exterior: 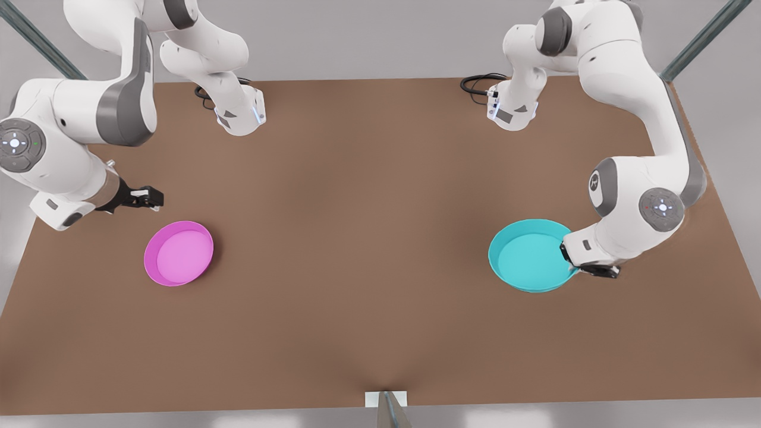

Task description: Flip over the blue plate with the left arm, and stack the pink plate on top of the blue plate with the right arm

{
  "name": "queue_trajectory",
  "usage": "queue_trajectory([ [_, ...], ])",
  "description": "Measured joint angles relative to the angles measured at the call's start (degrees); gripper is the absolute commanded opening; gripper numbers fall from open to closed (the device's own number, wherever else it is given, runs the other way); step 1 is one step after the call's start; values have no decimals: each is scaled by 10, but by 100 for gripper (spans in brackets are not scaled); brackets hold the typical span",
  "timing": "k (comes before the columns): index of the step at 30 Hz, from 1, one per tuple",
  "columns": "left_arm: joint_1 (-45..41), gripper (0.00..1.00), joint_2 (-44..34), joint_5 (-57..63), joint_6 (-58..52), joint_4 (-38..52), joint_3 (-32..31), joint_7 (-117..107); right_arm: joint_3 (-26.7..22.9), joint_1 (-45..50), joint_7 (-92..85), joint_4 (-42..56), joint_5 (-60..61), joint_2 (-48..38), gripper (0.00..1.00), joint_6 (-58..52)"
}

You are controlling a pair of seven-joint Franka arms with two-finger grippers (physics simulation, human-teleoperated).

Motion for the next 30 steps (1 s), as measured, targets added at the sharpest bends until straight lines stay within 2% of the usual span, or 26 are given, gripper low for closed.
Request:
queue_trajectory([
  [2,-41,21,34,57,-26,65,4,-65,0,1,0,0,0,1,100,0],
  [3,-93,21,55,81,-36,85,46,-95,1,1,0,0,0,1,100,0],
  [6,-339,21,140,124,-62,100,286,-176,1,6,0,-1,1,2,100,-1],
  [7,-399,21,165,132,-74,102,336,-201,1,6,0,-1,0,3,100,-1],
  [9,-495,21,215,147,-98,104,405,-251,1,3,0,-1,4,4,100,-1],
  [11,-556,21,249,190,-118,100,423,-302,1,0,0,-2,7,5,100,0],
  [13,-589,21,263,242,-140,98,395,-360,1,3,0,-3,6,5,100,1],
  [21,-616,21,308,500,-187,25,192,-678,3,8,-6,-5,-19,7,100,1],
  [25,-612,21,322,597,-197,1,136,-843,4,9,-9,-2,-24,14,100,1],
  [30,-608,21,358,652,-202,-14,87,-1020,4,9,-13,-2,-26,15,100,1],
])
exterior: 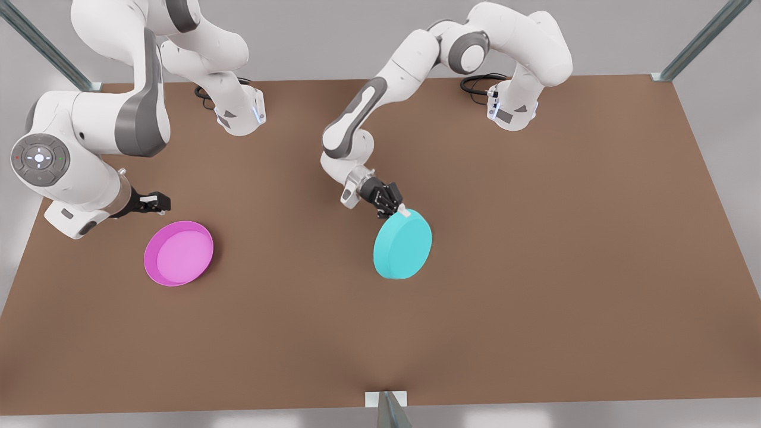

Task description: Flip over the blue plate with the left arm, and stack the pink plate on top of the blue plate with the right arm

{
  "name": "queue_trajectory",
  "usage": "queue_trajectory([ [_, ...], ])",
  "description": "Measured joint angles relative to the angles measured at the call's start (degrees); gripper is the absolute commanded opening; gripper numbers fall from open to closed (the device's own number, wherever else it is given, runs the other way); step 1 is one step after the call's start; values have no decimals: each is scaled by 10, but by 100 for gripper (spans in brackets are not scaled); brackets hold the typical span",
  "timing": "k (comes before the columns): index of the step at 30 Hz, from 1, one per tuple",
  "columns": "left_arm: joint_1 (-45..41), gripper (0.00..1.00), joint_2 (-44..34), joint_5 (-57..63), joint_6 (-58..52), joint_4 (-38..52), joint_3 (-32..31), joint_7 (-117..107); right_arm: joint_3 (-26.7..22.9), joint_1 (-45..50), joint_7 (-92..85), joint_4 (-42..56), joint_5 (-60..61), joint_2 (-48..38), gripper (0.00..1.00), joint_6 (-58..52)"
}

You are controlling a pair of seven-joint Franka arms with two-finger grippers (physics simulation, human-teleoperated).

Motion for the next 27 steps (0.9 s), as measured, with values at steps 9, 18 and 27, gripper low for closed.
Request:
queue_trajectory([
  [9,19,50,50,36,-3,4,-35,-235,0,0,-4,0,0,3,100,1],
  [18,17,100,-30,-135,-19,236,-189,-376,-1,-5,-11,-2,4,2,100,0],
  [27,584,100,-381,-664,-155,327,-324,-317,-2,-219,-113,-132,108,112,100,104],
])
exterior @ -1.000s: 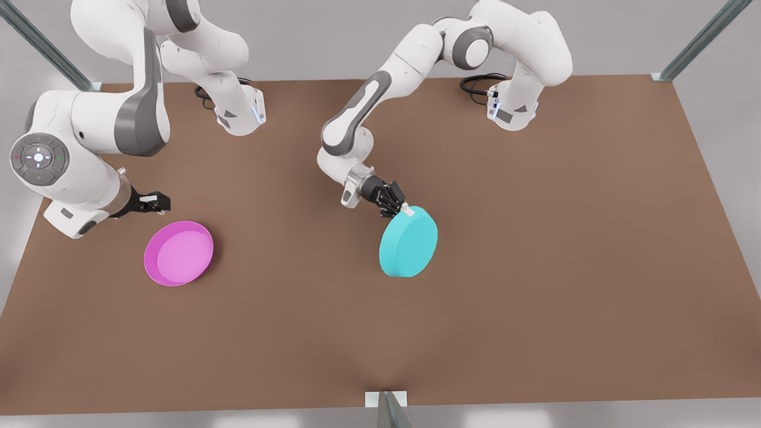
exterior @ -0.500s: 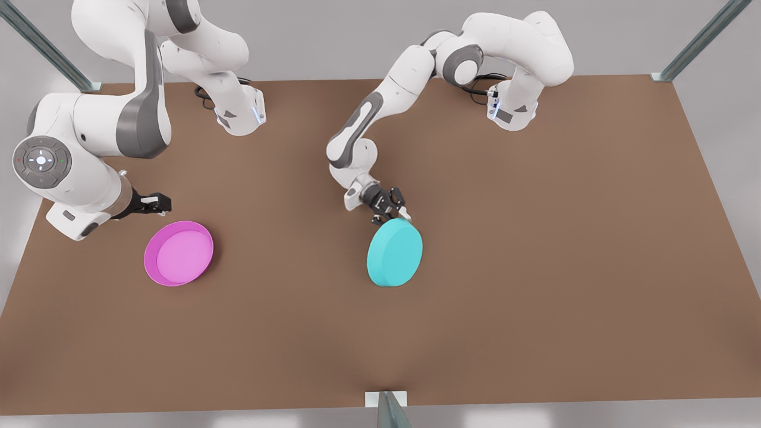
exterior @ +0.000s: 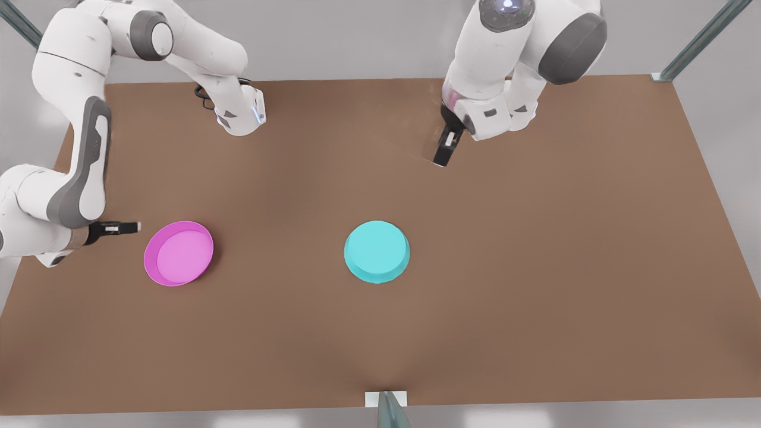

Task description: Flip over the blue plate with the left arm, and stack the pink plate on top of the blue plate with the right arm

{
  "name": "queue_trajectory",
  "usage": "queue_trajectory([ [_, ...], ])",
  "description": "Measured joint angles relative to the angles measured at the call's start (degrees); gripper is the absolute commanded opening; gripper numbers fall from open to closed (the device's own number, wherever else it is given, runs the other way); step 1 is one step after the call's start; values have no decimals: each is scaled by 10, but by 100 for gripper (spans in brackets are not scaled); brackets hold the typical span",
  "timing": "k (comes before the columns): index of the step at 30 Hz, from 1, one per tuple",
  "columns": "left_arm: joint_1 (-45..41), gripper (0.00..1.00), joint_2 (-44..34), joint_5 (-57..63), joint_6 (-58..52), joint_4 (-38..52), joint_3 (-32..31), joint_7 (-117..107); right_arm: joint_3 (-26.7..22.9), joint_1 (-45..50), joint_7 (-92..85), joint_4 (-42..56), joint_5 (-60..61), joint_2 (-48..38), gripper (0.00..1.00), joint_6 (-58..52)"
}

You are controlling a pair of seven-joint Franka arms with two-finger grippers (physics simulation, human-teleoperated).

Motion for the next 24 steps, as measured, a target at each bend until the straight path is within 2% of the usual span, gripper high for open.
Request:
queue_trajectory([
  [3,67,100,-1,-57,-61,-15,186,110,1,-53,-51,14,34,76,100,61],
  [4,107,100,-19,-61,-59,-74,192,156,2,-65,-68,29,44,101,100,76],
  [5,177,100,-47,-46,-34,-157,135,205,2,-78,-83,43,54,127,100,88],
  [6,221,100,-97,-21,11,-286,84,253,2,-88,-98,50,66,143,100,99],
  [7,239,100,-122,-10,50,-362,59,298,2,-93,-113,49,78,151,100,108],
  [8,245,100,-134,-3,77,-395,47,340,2,-95,-127,36,88,153,100,118],
  [9,247,100,-139,3,99,-409,40,380,3,-94,-140,3,97,145,100,133],
  [13,253,100,-109,13,134,-368,34,513,4,-95,-193,-132,138,94,100,210],
  [20,254,100,-99,15,154,-361,33,681,2,-104,-281,-239,162,20,100,325],
  [24,254,100,-99,16,155,-361,34,751,1,-91,-324,-277,162,14,100,406],
])
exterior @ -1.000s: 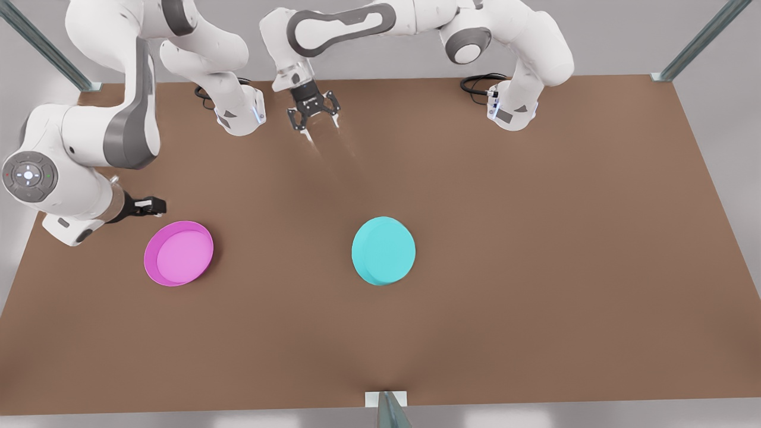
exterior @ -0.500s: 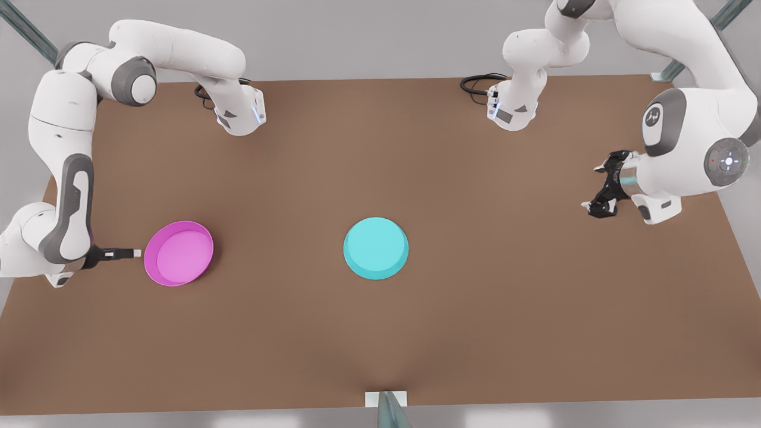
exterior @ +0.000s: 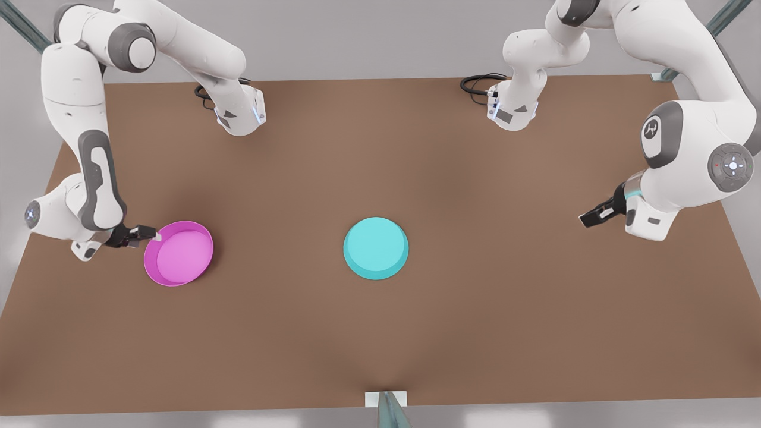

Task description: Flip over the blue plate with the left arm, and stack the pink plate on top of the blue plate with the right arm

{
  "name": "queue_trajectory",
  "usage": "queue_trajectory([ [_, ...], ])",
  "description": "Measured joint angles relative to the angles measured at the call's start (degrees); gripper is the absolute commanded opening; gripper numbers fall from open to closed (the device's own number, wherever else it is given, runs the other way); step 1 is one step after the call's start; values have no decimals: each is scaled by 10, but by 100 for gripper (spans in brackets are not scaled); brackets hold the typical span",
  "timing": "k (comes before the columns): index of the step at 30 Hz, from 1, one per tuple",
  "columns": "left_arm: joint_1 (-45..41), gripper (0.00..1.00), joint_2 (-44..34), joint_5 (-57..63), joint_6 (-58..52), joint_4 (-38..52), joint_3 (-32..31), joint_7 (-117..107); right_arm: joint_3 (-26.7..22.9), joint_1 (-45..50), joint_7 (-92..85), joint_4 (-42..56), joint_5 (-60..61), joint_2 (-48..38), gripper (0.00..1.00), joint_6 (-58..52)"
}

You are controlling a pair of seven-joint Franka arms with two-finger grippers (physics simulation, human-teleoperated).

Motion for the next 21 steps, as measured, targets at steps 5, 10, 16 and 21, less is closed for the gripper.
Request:
queue_trajectory([
  [5,0,100,-1,1,-6,0,0,68,1,0,-41,-22,0,14,100,70],
  [10,0,100,-1,2,-14,0,0,120,2,-7,-69,-61,4,16,100,103],
  [16,0,100,0,2,-22,0,1,166,3,3,-92,-72,15,9,85,112],
  [21,0,100,1,2,-25,0,1,194,3,11,-103,-72,19,14,66,110],
])
